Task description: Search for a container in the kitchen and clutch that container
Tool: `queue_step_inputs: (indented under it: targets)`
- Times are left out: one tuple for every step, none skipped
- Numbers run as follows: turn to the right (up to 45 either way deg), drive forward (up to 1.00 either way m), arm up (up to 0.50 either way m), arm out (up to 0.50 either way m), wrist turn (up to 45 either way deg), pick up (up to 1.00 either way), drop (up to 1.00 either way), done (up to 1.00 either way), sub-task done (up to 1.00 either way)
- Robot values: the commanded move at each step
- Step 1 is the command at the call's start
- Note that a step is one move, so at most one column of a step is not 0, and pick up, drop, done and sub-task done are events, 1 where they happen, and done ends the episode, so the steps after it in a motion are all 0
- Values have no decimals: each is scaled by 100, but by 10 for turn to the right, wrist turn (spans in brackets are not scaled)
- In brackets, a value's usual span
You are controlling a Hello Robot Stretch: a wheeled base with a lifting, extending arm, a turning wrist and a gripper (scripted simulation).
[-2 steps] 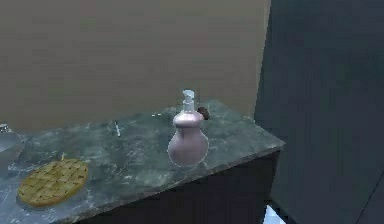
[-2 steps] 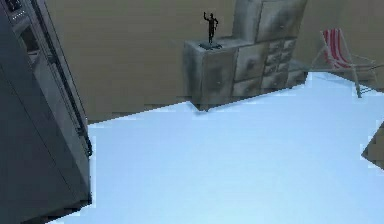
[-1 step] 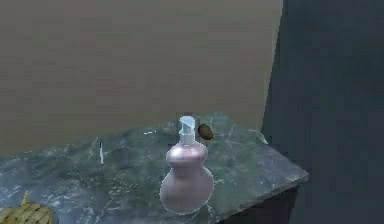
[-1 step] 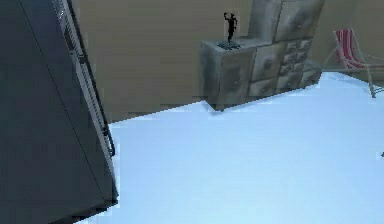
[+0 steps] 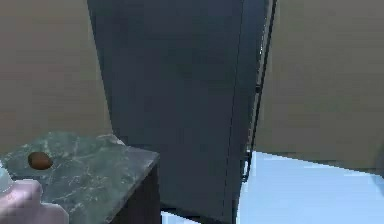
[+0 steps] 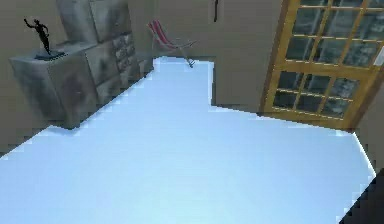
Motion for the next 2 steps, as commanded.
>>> queue_step_inputs:
  targets:
    - [450,0,0,0,0,0,0,0,0]
    - [450,0,0,0,0,0,0,0,0]
